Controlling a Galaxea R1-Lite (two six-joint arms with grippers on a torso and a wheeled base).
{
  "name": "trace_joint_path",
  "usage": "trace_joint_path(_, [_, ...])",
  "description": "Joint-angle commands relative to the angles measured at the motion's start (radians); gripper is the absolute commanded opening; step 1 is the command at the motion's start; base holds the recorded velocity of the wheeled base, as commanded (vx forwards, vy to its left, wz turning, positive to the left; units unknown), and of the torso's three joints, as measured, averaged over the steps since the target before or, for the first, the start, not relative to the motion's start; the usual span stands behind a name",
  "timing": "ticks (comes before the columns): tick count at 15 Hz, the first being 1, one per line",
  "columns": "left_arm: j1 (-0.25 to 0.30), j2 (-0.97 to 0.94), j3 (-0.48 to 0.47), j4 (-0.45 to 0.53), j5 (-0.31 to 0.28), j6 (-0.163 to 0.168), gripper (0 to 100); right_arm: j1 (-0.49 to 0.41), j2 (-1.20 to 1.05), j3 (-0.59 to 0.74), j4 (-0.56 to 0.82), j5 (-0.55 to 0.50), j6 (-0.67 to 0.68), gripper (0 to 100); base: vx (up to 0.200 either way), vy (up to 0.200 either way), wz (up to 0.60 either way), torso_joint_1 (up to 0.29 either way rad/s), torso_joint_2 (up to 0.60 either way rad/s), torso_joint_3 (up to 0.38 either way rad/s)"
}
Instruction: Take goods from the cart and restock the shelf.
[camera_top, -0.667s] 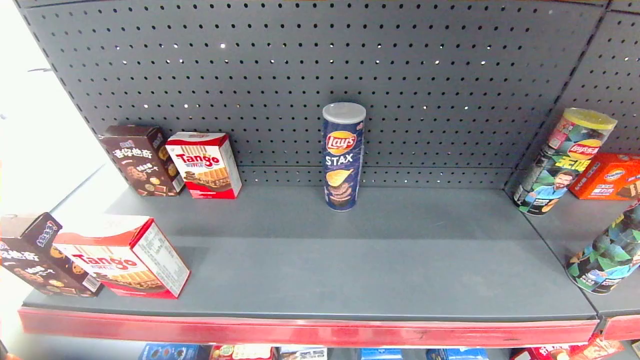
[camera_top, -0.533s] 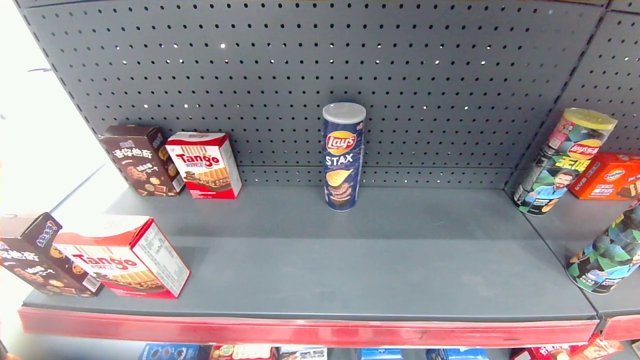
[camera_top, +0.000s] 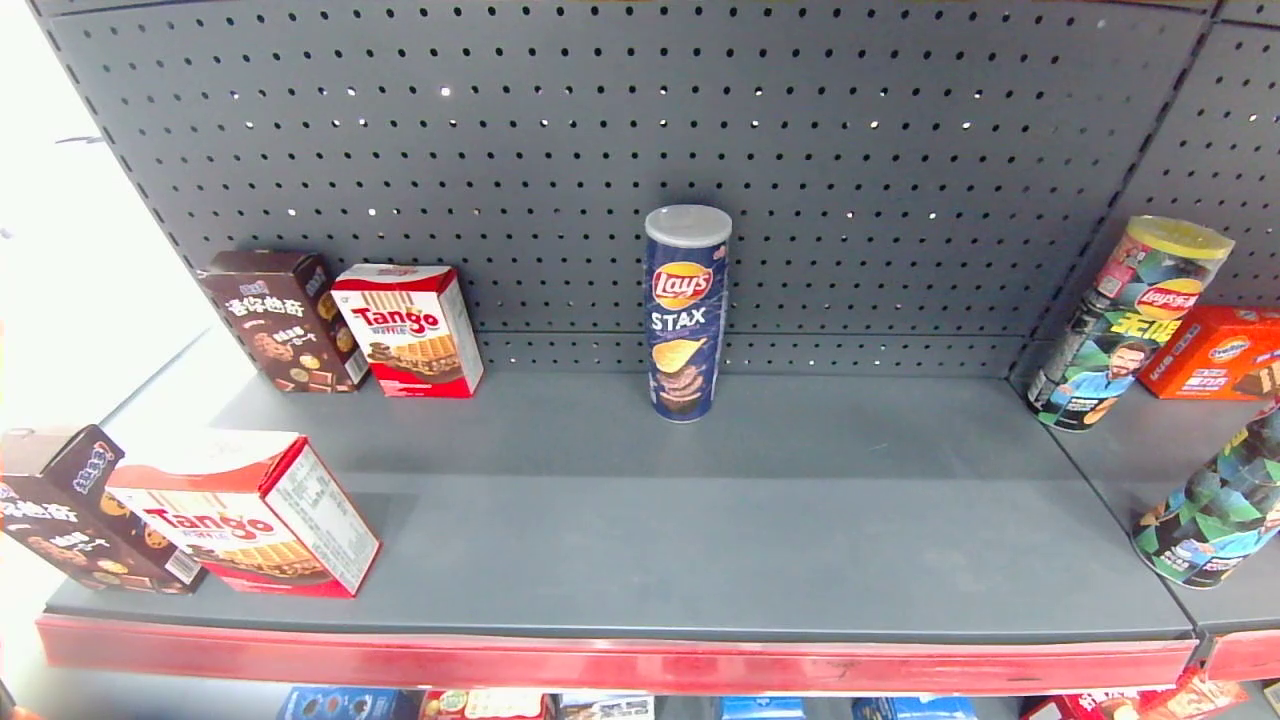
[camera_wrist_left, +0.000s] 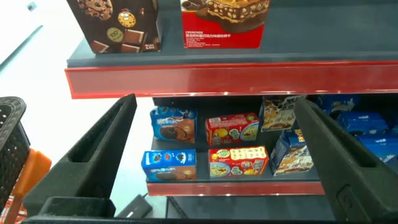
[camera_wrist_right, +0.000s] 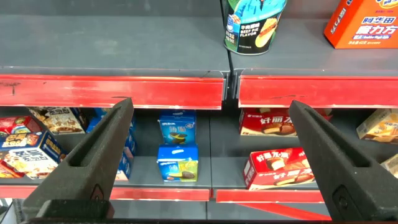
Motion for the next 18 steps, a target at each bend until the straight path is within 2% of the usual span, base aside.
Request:
trace_joint_path(1, [0.0,0.001,-0.001,0.0,0.0,0.0,100,0.0,0.0,0.0,0.0,0.0,-0.001,100,0.0,0.0,0.0,0.0,0.0,0.0])
trace_joint_path(3, [0.0,0.001,-0.001,0.0,0.0,0.0,100,0.0,0.0,0.0,0.0,0.0,-0.001,100,0.0,0.0,0.0,0.0,0.0,0.0])
trace_joint_path(14, [0.0,0.001,-0.001,0.0,-0.002,0.0,100,0.0,0.0,0.0,0.0,0.0,-0.011,100,0.0,0.0,0.6,0.004,0.0,0.003])
trace_joint_path(18, [0.0,0.001,-0.001,0.0,-0.002,0.0,100,0.001,0.0,0.0,0.0,-0.003,-0.002,100,0.0,0.0,0.0,0.0,0.0,0.0])
